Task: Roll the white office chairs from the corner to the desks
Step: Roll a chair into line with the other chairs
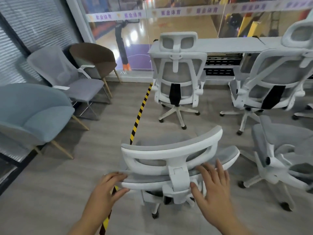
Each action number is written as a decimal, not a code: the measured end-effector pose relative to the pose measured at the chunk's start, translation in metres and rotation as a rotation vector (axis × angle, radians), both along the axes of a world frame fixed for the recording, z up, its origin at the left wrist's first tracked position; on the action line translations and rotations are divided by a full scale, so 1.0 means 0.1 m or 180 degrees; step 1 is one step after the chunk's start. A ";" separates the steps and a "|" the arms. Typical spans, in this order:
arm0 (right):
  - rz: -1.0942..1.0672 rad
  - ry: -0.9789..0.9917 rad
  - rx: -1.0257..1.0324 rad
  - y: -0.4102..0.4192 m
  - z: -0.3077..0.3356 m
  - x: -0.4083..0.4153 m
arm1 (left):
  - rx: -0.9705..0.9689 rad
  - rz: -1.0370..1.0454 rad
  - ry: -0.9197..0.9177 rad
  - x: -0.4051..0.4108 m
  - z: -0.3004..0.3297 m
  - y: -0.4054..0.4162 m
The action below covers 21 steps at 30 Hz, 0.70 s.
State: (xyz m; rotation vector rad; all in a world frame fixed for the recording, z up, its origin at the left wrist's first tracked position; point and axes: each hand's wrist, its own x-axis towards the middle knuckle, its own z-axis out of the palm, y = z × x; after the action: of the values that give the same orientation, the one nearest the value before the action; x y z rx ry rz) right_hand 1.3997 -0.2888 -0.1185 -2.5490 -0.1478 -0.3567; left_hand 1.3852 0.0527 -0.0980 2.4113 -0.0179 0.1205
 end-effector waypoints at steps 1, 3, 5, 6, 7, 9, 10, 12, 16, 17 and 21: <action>-0.0008 0.0004 0.0001 0.04 -0.01 0.05 | 0.0019 -0.0050 -0.0007 0.10 -0.02 0.05; -0.0034 0.0047 0.0073 0.10 0.01 0.17 | 0.0017 -0.0150 -0.0057 0.32 -0.06 0.13; -0.0117 0.0065 0.0176 0.16 0.02 0.35 | 0.0002 -0.0264 -0.0145 0.62 -0.08 0.20; -0.0168 0.0064 0.0218 0.19 0.03 0.45 | 0.0029 -0.0333 -0.0169 0.78 -0.07 0.24; -0.0215 0.0074 0.0239 0.21 0.06 0.54 | 0.0110 -0.0431 -0.0207 0.94 -0.07 0.28; -0.0286 0.0146 0.0289 0.23 0.11 0.70 | 0.0310 -0.0695 -0.0315 1.22 -0.08 0.34; -0.0315 0.0193 0.0326 0.25 0.15 0.75 | 0.0364 -0.0829 -0.0347 1.34 -0.08 0.37; -0.0443 0.0296 0.0499 0.31 0.26 0.81 | 0.0419 -0.1116 -0.0390 1.55 -0.09 0.43; -0.1054 0.0429 0.1651 0.70 0.56 0.86 | 0.0419 -0.1534 -0.0388 2.06 -0.05 0.58; -0.1151 0.0507 0.1842 0.84 0.63 0.91 | 0.0425 -0.1657 -0.0277 2.20 -0.03 0.63; -0.1543 0.0794 0.1526 1.25 0.70 1.25 | 0.0441 -0.1999 0.0160 2.63 0.00 0.75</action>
State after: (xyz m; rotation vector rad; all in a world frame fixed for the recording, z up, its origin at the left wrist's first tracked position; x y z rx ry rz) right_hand 1.5242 -0.1642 -0.0481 -2.0991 0.5883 -0.2149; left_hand 1.6477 0.1282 -0.0981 2.4257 -0.7717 -0.2375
